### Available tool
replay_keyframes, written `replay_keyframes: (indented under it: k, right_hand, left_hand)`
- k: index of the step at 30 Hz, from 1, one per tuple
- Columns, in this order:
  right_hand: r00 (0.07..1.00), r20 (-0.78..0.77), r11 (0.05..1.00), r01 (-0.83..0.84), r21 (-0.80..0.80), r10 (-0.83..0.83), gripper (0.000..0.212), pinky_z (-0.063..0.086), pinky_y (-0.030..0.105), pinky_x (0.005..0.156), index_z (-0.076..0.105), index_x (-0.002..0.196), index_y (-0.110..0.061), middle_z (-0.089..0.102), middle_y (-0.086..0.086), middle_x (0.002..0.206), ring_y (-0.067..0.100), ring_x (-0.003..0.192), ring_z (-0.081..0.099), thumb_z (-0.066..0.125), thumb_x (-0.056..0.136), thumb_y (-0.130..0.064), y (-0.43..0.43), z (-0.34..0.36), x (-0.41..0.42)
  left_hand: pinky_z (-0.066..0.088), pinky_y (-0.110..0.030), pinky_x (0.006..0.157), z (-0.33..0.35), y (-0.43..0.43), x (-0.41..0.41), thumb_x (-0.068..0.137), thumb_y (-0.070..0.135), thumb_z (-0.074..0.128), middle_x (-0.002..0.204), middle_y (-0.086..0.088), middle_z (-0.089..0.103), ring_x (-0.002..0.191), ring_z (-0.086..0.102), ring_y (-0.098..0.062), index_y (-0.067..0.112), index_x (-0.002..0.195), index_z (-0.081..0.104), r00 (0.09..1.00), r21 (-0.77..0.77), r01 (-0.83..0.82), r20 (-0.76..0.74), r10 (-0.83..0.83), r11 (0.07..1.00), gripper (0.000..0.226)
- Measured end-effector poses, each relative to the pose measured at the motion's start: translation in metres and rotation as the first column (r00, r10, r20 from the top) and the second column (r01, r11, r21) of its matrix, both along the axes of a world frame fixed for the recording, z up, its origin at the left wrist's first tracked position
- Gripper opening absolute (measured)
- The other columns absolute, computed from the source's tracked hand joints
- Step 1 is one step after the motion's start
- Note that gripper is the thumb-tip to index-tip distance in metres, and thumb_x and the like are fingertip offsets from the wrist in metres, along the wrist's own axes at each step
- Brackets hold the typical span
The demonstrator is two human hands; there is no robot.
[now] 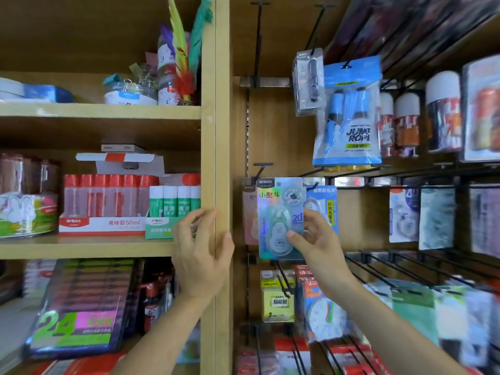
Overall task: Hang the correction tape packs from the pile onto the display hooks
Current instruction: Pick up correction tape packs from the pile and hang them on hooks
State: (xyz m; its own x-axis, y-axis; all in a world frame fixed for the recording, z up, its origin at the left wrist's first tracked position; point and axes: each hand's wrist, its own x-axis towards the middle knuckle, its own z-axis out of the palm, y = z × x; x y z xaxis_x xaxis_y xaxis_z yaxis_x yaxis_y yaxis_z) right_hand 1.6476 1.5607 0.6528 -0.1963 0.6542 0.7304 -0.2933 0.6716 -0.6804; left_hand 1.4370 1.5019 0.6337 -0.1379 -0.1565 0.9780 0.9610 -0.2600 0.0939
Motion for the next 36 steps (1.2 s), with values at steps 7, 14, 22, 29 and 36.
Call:
replay_keyframes:
  k: [7, 14, 22, 29, 36]
  right_hand:
    - [0.987, 0.146, 0.991, 0.055, 0.119, -0.072, 0.043, 0.055, 0.016, 0.077, 0.056, 0.118, -0.036, 0.072, -0.018, 0.105, 0.001, 0.102, 0.067, 0.060, 0.095, -0.001, 0.012, 0.016, -0.010]
    - [0.994, 0.103, 0.994, -0.047, 0.095, 0.037, 0.041, 0.052, 0.016, 0.087, 0.056, 0.129, -0.024, 0.071, -0.015, 0.116, 0.005, 0.112, 0.065, 0.058, 0.096, 0.000, 0.019, 0.008, -0.025]
    - [1.000, -0.012, 0.997, 0.017, 0.073, -0.017, 0.057, 0.057, 0.023, 0.082, 0.046, 0.145, -0.026, 0.072, 0.004, 0.102, 0.012, 0.104, 0.070, 0.060, 0.095, -0.001, 0.018, 0.004, -0.031]
    - [0.994, -0.047, 0.986, 0.103, 0.128, -0.098, 0.059, 0.057, 0.041, 0.092, 0.050, 0.141, -0.034, 0.074, -0.002, 0.108, 0.015, 0.107, 0.069, 0.062, 0.093, -0.001, 0.012, 0.002, -0.028]
    - [0.989, -0.126, 0.992, 0.094, 0.080, -0.084, 0.053, 0.056, 0.045, 0.094, 0.055, 0.138, -0.029, 0.074, -0.006, 0.110, 0.015, 0.110, 0.068, 0.063, 0.094, -0.002, 0.002, -0.003, -0.027]
  left_hand:
    - [0.051, -0.029, 0.090, -0.001, 0.003, -0.001, 0.086, 0.028, 0.065, 0.128, -0.010, 0.058, 0.116, 0.059, -0.021, 0.010, 0.126, 0.067, 0.999, 0.001, -0.040, -0.022, 0.040, 0.999, 0.043]
    - [0.056, -0.040, 0.087, -0.005, 0.004, -0.003, 0.087, 0.029, 0.064, 0.129, -0.010, 0.059, 0.116, 0.060, -0.024, 0.009, 0.126, 0.068, 0.998, 0.003, -0.060, -0.024, 0.060, 0.998, 0.044]
    - [0.053, -0.036, 0.091, -0.009, 0.002, -0.004, 0.088, 0.030, 0.063, 0.134, -0.008, 0.057, 0.114, 0.061, -0.025, 0.010, 0.126, 0.067, 0.997, -0.009, -0.063, -0.054, 0.063, 0.998, 0.044]
    - [0.053, -0.040, 0.090, -0.009, 0.002, -0.004, 0.087, 0.030, 0.063, 0.133, -0.008, 0.059, 0.115, 0.061, -0.024, 0.010, 0.125, 0.068, 0.997, -0.009, -0.062, -0.047, 0.062, 0.998, 0.043]
    - [0.053, -0.045, 0.090, -0.011, 0.003, -0.006, 0.087, 0.028, 0.064, 0.132, -0.008, 0.060, 0.116, 0.061, -0.025, 0.009, 0.122, 0.069, 0.999, 0.004, -0.018, -0.033, 0.018, 1.000, 0.040]
